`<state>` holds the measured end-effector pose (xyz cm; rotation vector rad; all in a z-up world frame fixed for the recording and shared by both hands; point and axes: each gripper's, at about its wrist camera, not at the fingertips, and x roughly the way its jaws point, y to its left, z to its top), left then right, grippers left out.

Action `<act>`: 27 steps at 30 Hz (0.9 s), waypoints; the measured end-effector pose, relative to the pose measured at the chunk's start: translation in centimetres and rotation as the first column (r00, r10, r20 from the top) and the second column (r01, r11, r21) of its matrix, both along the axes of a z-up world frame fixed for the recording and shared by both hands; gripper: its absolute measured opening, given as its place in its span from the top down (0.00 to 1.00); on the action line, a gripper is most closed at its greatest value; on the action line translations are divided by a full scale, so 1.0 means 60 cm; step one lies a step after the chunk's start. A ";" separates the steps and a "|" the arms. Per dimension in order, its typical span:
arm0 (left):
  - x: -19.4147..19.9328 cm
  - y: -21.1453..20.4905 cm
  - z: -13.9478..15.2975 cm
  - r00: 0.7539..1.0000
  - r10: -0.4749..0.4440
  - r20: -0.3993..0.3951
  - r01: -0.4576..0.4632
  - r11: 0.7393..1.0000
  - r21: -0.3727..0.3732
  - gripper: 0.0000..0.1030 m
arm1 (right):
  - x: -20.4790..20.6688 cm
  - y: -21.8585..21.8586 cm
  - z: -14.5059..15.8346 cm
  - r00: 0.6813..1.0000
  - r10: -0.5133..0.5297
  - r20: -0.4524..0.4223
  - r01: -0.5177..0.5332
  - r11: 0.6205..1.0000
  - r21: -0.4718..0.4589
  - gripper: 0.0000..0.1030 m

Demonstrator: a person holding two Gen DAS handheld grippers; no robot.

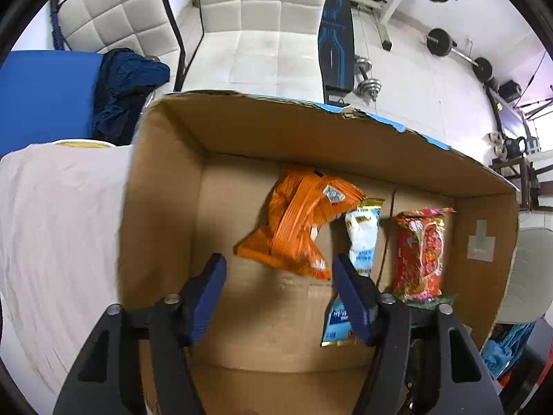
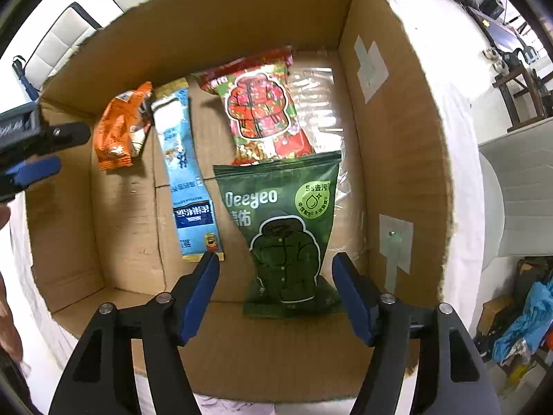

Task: Organize soft objects
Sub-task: 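Carry both bags into the box and open both tools, then grasp the yellow milk carton with the left tool while the right tool grasps the lilac cloth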

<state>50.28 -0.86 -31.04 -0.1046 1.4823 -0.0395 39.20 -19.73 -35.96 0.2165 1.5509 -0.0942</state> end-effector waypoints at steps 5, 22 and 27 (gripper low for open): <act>-0.050 0.010 0.040 0.998 -0.001 0.057 0.000 1.000 0.012 0.14 | -0.005 0.014 0.031 0.999 0.031 0.029 -0.031 1.000 0.003 0.18; -0.217 0.022 0.155 0.965 -0.045 0.260 0.039 0.999 0.027 0.08 | -0.085 0.034 0.156 0.978 0.094 0.185 -0.077 0.992 -0.098 0.00; -0.254 0.043 0.206 0.945 -0.086 0.316 0.077 0.996 0.041 0.08 | -0.128 0.046 0.199 0.974 0.067 0.216 -0.046 0.994 -0.102 0.00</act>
